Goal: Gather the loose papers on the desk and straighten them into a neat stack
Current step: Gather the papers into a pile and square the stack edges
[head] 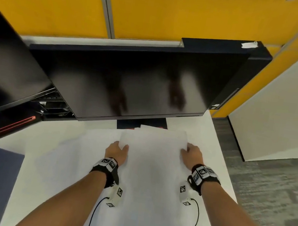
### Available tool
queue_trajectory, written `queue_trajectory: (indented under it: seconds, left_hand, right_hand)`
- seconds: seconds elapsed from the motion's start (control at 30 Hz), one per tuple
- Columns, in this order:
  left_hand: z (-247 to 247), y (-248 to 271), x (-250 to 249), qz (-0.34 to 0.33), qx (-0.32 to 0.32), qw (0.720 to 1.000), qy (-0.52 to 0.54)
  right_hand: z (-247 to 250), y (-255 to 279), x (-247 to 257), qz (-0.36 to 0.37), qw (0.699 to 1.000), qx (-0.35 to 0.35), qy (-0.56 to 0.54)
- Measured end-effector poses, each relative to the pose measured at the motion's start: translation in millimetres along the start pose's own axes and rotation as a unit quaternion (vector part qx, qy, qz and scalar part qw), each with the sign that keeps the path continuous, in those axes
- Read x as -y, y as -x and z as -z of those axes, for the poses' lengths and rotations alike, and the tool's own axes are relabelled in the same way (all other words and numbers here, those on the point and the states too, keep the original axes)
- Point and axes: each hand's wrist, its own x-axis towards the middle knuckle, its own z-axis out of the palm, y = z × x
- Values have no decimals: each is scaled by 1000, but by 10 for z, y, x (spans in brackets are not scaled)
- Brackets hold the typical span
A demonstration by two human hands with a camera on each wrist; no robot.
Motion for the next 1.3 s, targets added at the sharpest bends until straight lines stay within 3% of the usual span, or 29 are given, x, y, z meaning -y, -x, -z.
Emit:
queue_trajectory:
  seconds: [0.07, 0.17, 0.27, 0.43, 0.53, 0.63, 0.8, 1.0, 1.07, 1.17, 1.3]
  left_hand:
    - [120, 0, 49, -2, -12, 1000, 28]
    - [368, -86, 236, 25, -26, 998, 53]
    - [443, -118, 381, 48, -6, 999, 6]
    - [85, 125, 335, 19, -2, 1000, -25]
    - [-11, 232, 338, 5, -37, 999, 25]
    - [74, 365, 474, -1, -53, 998, 19]
    - [124, 699, 853, -3, 47, 993, -111]
    - [-100, 915, 951, -49, 66, 989, -124]
    - [9, 874, 996, -46, 28, 996, -74]
    - [401, 547, 1195, -11, -82, 997, -4]
    - [912, 65, 1414, 152, -188, 970, -15]
  right_hand:
    - [86, -2, -16, 1, 999, -16, -44]
    - [333, -85, -259, -88, 990, -96, -47]
    - [363, -45, -307, -164, 984, -74, -13]
    - [-229, 396, 156, -20, 1000, -16, 9]
    - [-358, 551, 268, -32, 999, 18, 8]
    - [-298, 572, 30, -36, 999, 17, 17]
    - [-275, 1014, -304, -33, 994, 49, 94]
    - [-582, 1457, -291, 24, 983, 83, 165]
    - [-497, 1407, -321, 14, 985, 71, 158]
    - [-228, 1163, -383, -25, 996, 31, 79]
    - [20, 665, -395, -69, 998, -7, -4]
